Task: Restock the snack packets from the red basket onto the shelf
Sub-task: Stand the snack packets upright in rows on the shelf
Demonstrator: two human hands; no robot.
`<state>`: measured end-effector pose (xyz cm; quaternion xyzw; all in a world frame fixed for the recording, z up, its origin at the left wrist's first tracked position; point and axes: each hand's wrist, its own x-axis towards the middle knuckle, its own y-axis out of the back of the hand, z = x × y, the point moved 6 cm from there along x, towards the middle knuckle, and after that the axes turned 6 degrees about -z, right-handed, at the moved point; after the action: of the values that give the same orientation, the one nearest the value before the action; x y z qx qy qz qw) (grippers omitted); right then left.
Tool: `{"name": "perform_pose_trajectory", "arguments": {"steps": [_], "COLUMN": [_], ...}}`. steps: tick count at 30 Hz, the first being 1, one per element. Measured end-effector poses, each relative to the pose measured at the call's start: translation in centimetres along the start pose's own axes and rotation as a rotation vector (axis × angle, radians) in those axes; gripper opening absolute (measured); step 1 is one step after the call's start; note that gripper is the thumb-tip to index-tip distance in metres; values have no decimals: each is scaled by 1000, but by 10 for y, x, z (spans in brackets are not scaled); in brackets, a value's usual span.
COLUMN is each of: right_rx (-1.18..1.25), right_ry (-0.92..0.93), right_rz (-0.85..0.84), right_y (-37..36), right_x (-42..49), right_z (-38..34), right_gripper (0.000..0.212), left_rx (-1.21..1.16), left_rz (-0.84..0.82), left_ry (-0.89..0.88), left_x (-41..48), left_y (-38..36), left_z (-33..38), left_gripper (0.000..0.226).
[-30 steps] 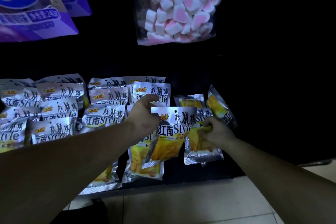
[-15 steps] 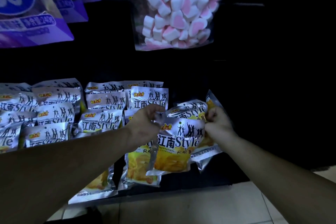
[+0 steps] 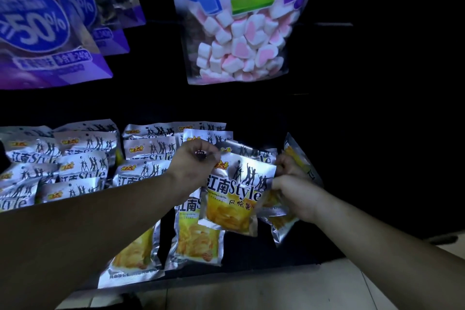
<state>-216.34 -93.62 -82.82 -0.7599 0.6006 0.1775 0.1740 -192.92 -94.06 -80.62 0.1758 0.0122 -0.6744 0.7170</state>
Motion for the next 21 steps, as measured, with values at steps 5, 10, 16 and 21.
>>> {"name": "perform_pose_trajectory", "arguments": {"steps": [5, 10, 16, 21], "right_rx": [185, 200, -234, -786], "right_ry": [-36, 24, 210, 311], "right_rz": [-64, -51, 16, -160], "right_y": [-6, 3, 3, -35], "right_x": [1, -1, -6, -13], "right_z": [1, -26, -67, -67], "right_gripper": [68, 74, 93, 92], "left_rx": [-48, -22, -197, -51], "left_rz": [-49, -89, -158, -293], "left_ry": [0, -23, 64, 47], "left_x": [-1, -13, -21, -29], "left_y": [4, -1, -5, -16], "left_z": [5, 14, 18, 26], "left_gripper": [3, 5, 50, 45]}}
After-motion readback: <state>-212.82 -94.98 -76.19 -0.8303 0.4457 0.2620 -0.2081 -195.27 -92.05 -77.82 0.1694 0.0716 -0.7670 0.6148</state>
